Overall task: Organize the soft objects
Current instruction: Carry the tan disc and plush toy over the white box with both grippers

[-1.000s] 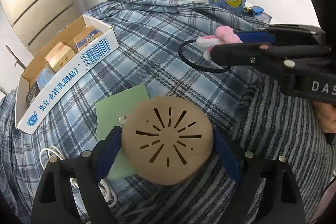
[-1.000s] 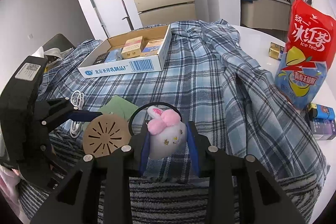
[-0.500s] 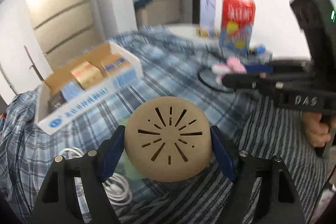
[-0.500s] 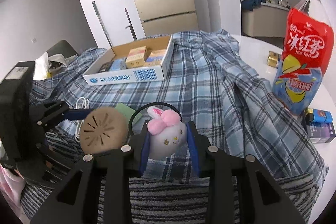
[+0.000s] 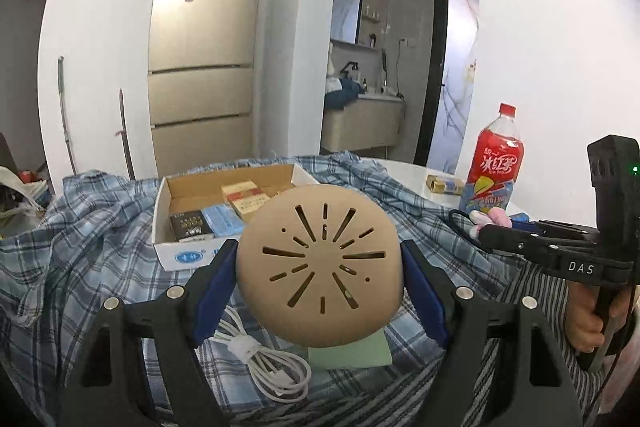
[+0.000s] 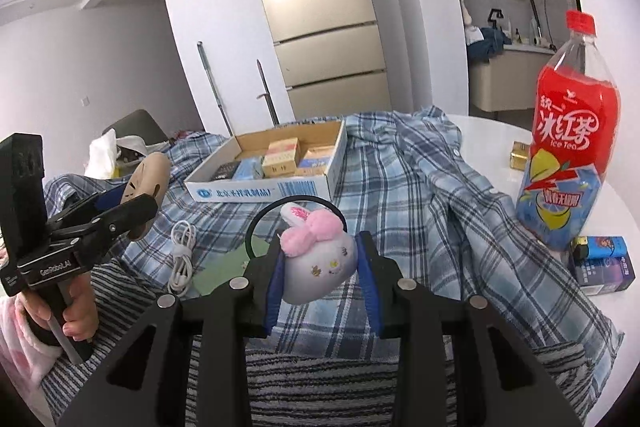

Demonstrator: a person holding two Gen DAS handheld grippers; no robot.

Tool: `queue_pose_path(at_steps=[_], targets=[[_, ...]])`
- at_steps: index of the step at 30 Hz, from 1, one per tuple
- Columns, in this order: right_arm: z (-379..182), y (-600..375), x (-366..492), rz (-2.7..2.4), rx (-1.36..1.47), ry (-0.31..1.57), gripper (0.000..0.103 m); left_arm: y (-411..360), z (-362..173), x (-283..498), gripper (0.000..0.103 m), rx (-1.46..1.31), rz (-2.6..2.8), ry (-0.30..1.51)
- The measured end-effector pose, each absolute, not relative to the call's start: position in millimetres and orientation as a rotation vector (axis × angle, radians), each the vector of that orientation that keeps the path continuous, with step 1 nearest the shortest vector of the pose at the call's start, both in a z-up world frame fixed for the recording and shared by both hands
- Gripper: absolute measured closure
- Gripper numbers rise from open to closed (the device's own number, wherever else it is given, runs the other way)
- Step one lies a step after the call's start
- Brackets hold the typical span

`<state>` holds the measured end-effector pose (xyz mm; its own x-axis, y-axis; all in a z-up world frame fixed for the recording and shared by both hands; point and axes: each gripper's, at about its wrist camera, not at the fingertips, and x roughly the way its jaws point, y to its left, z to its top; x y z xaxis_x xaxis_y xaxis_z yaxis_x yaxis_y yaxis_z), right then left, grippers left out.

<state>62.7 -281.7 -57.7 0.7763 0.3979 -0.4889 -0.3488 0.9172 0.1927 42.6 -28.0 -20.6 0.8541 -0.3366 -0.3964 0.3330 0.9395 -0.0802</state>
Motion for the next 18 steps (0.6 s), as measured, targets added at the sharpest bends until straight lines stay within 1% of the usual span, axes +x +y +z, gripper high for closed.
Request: queue_pose_path(at_steps=[6,8,13,18], targets=[[-54.1,-279.1,57.7,0.381,0.065,0.528,0.07,-34.3,-10.5,27.3,0.022,0.043,-0.29,0.334],[-47.2,-280.8,52.9,0.374,0.064,0.491,0.07,-36.7,-1.2,21.7,0.022,0.06,-0.263,0.288],[-12.9,-274.9,46.2,0.34,0.021,0.351,0.07,-39.4,24.6,22.6,0.022,0.041,-0.252,0.209],[24.8,-260.8,64.4,0.334,0.043,0.261,0.07,-38.5,51.2,39.9,0.022,0.051,-0.194,0.106]])
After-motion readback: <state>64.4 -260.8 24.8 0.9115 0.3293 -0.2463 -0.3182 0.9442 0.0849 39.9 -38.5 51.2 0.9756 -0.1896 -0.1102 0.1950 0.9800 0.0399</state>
